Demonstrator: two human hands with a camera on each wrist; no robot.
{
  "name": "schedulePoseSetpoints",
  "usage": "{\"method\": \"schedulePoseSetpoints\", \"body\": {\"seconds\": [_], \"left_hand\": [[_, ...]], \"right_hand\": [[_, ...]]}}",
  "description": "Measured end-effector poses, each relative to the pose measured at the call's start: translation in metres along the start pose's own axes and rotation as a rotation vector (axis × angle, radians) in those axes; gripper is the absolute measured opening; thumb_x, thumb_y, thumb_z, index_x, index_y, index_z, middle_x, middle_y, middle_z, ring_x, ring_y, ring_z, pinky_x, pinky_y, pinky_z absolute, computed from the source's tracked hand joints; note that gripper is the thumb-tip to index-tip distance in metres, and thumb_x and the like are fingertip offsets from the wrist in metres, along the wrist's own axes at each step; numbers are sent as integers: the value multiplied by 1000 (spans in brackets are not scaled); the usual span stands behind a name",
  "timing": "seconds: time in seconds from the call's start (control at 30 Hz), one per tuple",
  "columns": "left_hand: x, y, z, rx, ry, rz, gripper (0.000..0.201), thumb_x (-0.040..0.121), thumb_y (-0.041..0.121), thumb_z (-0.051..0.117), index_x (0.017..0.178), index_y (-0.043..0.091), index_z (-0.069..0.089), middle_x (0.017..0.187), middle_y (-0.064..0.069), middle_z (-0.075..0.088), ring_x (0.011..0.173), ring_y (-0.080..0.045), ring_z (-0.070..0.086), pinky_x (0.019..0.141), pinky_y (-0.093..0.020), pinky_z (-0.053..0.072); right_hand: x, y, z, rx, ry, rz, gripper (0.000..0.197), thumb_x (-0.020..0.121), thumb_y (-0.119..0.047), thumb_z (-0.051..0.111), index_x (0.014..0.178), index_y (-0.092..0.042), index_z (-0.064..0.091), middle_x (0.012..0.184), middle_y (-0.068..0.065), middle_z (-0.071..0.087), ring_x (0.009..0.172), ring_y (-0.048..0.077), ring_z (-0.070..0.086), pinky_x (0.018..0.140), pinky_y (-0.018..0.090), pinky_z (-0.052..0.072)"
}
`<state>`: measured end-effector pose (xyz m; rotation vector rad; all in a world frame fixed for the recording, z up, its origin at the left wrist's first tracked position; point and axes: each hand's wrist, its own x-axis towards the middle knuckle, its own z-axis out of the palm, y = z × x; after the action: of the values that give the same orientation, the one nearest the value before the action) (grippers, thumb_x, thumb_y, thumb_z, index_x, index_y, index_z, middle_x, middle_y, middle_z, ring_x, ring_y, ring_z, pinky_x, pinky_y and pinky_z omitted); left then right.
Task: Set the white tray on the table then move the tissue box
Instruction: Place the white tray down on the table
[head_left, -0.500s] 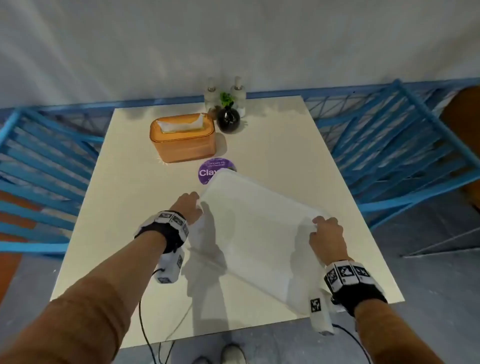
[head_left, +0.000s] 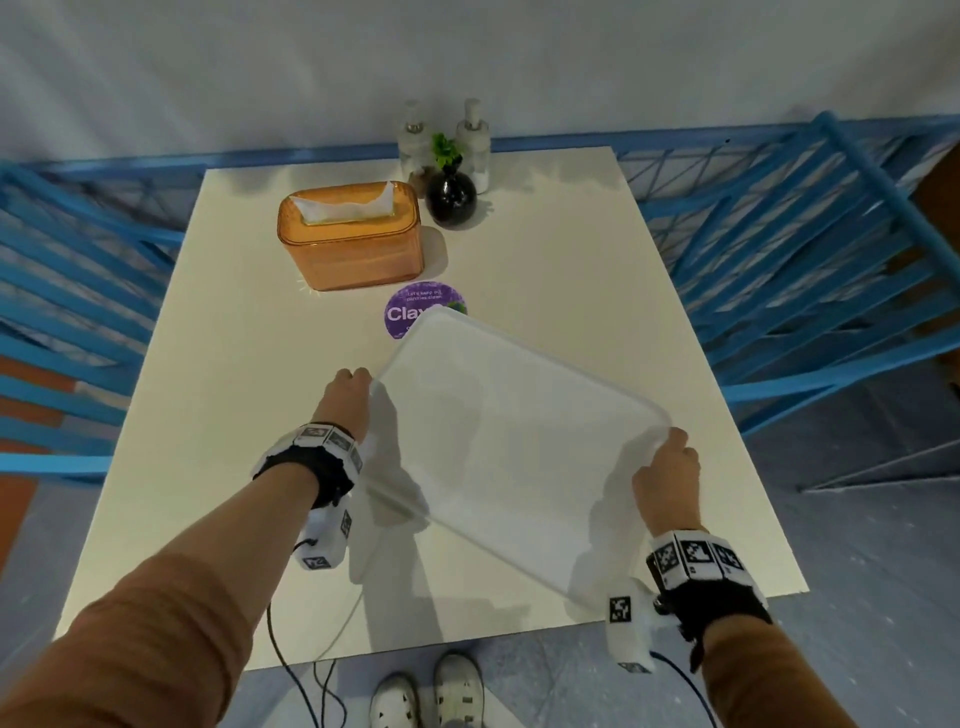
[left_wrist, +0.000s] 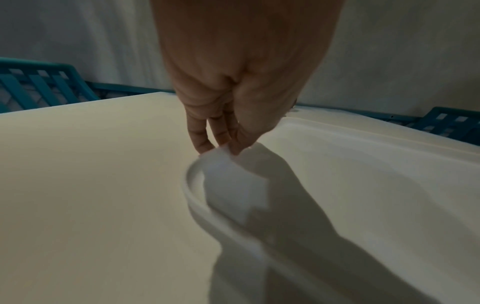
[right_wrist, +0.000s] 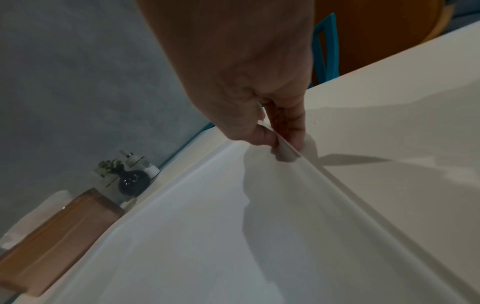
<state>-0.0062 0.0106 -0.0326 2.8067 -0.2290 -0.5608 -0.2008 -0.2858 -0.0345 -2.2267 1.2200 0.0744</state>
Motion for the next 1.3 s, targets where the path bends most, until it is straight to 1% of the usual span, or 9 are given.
{"method": "schedulePoseSetpoints", "body": {"seconds": [0.13, 0.37, 0.47, 0.73, 0.9, 1.0, 1.1, 1.17, 1.3], "left_hand": [[-18, -19, -1, -31, -11, -67, 34, 85, -11, 45, 118, -6, 50, 122, -27, 50, 112, -43, 51, 91, -44, 45], [-31, -69, -13, -53, -18, -157, 33, 88, -7, 44, 120, -5, 51, 123, -28, 53, 115, -41, 50, 90, -39, 43], [-31, -94, -18, -57, 4, -176, 31, 88, -5, 45, 118, -5, 53, 120, -29, 56, 110, -42, 53, 87, -40, 45], [-13, -166, -45, -95, 62, -254, 27, 88, 0, 49, 113, -7, 57, 116, -29, 60, 109, -43, 55, 90, -44, 45], [7, -209, -68, -177, 132, -337, 23, 91, 9, 48, 104, -6, 60, 107, -30, 64, 100, -42, 59, 84, -44, 47], [18, -230, -85, -210, 122, -384, 23, 91, 15, 50, 103, 0, 60, 104, -27, 63, 93, -41, 60, 81, -43, 50], [26, -241, -97, -226, 99, -378, 18, 89, 22, 52, 98, 8, 58, 93, -22, 63, 81, -38, 63, 77, -45, 57], [30, -246, -103, -230, 82, -369, 17, 89, 25, 51, 95, 10, 57, 87, -17, 63, 80, -38, 65, 77, -47, 58], [37, -258, -107, -268, 54, -344, 14, 87, 24, 51, 90, 12, 55, 88, -18, 65, 75, -39, 66, 76, -51, 60]], "right_hand": [[2, -8, 2, 28, -21, 6, 41, 82, 17, 41, 123, 12, 42, 123, 33, 53, 112, 44, 53, 93, 44, 46], [3, -52, 22, -74, -79, -119, 32, 85, 13, 44, 116, 15, 48, 120, 33, 55, 112, 42, 53, 92, 42, 44], [5, -77, 35, -101, -107, -148, 32, 86, 11, 42, 118, 14, 48, 122, 31, 54, 115, 40, 51, 93, 40, 43], [15, -156, 89, -159, -120, -280, 31, 85, 7, 46, 115, 11, 53, 122, 29, 56, 115, 40, 52, 94, 39, 41], [18, -216, 126, -179, -132, -308, 33, 85, 5, 46, 117, 7, 53, 124, 26, 55, 115, 39, 51, 95, 41, 43], [22, -247, 143, -174, -115, -320, 30, 82, 4, 48, 110, 6, 59, 117, 27, 61, 108, 41, 57, 89, 43, 48], [24, -266, 157, -177, -92, -304, 28, 82, 5, 49, 107, 5, 62, 113, 28, 64, 106, 42, 59, 86, 43, 50], [24, -273, 162, -163, -71, -294, 26, 81, 7, 49, 104, 6, 62, 111, 28, 65, 103, 42, 61, 84, 42, 51], [22, -282, 166, -154, -59, -292, 28, 81, 11, 48, 106, 8, 61, 112, 29, 63, 106, 41, 59, 83, 40, 50]]}}
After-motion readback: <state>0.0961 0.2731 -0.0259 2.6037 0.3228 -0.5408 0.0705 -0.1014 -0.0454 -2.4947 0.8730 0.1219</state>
